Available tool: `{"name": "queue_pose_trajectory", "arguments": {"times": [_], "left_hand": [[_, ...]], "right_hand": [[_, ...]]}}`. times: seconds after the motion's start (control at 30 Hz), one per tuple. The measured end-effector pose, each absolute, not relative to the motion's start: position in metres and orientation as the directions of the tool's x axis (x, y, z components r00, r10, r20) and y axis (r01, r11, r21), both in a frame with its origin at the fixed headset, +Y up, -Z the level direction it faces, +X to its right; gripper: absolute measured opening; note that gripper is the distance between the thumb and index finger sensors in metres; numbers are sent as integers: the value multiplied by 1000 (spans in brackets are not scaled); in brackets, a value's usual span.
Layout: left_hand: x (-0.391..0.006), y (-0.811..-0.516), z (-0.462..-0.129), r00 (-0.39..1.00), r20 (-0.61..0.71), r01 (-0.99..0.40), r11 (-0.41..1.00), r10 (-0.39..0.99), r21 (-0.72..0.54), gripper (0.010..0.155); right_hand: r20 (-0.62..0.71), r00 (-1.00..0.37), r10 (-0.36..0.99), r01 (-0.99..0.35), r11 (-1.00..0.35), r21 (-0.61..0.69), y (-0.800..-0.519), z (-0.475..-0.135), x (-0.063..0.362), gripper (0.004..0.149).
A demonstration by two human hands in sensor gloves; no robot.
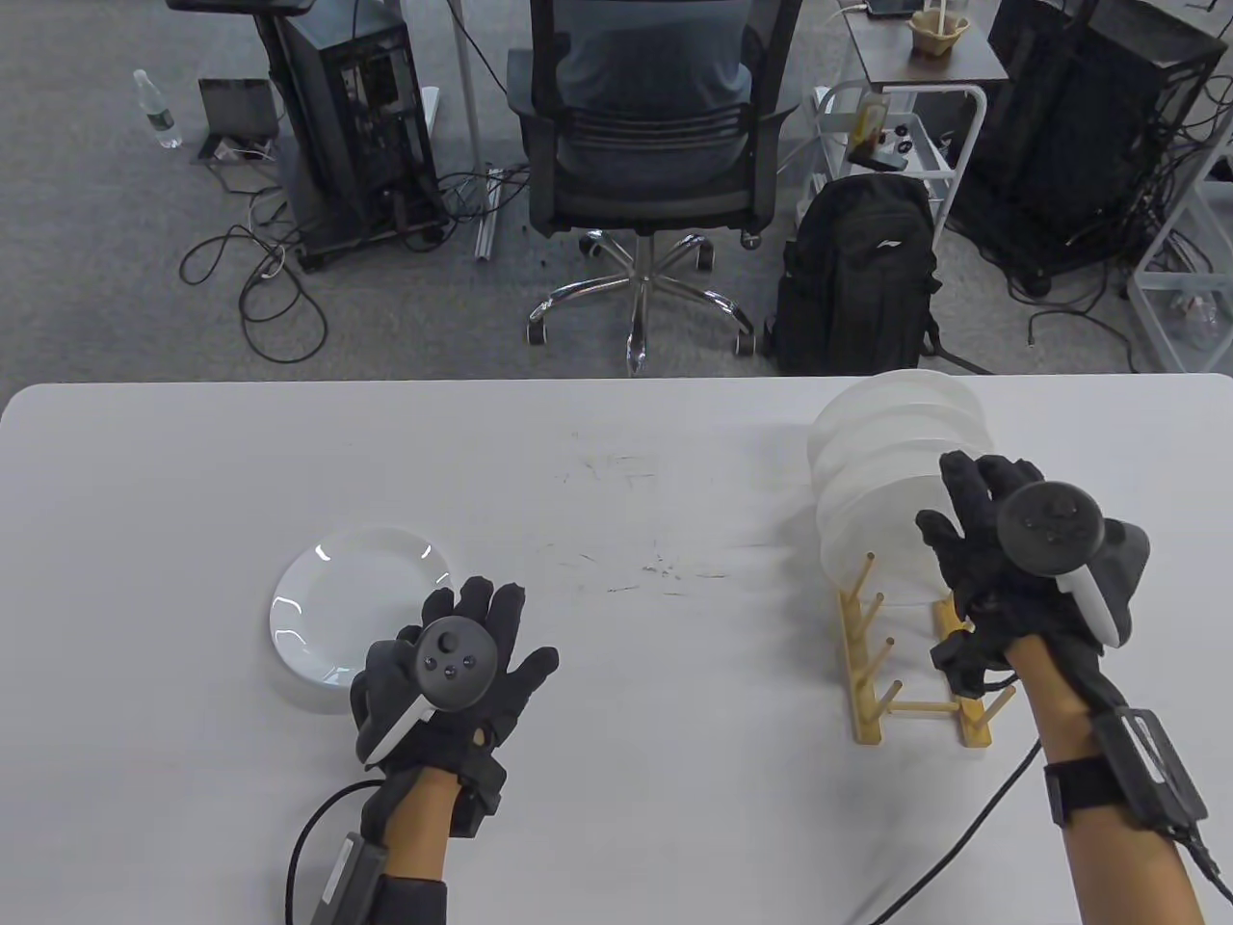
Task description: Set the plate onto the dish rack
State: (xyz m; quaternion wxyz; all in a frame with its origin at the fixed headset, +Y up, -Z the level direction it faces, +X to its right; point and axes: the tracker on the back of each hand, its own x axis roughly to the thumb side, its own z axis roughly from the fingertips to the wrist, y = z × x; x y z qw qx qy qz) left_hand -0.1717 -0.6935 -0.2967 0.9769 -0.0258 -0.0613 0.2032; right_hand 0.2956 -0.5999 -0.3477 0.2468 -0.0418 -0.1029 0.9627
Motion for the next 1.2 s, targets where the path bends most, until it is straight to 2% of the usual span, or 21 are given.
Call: {"name": "queue_pose_trajectory", "arguments": {"times": [0.17,0.33,0.47,0.57,0.63,0.8,0.9,1.03,1.1,1.2], "left_hand": [[-171,-694,-296,908,112,-397,915,404,-78,78],[-171,-699,-297,905,92,-408,909,415,-84,75],[-172,-700,-295,915,41,-398,914,402,-80,73],[-182,-694,-296,917,-20,-400,916,399,-22,71],[-192,-686,-297,915,-54,-395,916,399,70,67],[-244,-670,-313,881,-242,-375,913,406,162,67],[-282,-676,-325,820,-403,-370,914,406,169,70],[-318,-704,-329,723,-631,-330,943,282,43,78],[-327,-720,-326,689,-694,-312,950,207,-27,83],[-334,-741,-322,649,-739,-354,931,182,-82,87]], "right_hand": [[37,-859,511,-499,-817,-288,-606,-312,277,74],[141,-811,568,-580,-751,-316,-632,-290,266,69],[142,-853,502,-520,-795,-311,-652,-284,265,76],[134,-873,469,-487,-823,-291,-660,-283,266,77],[143,-870,472,-492,-816,-304,-660,-281,266,76],[142,-863,484,-504,-813,-292,-660,-279,268,76],[140,-857,496,-515,-815,-266,-661,-279,268,76],[126,-859,495,-511,-824,-244,-663,-280,267,77],[121,-859,497,-512,-827,-232,-663,-280,267,77],[112,-862,495,-507,-834,-218,-665,-281,266,77]]}}
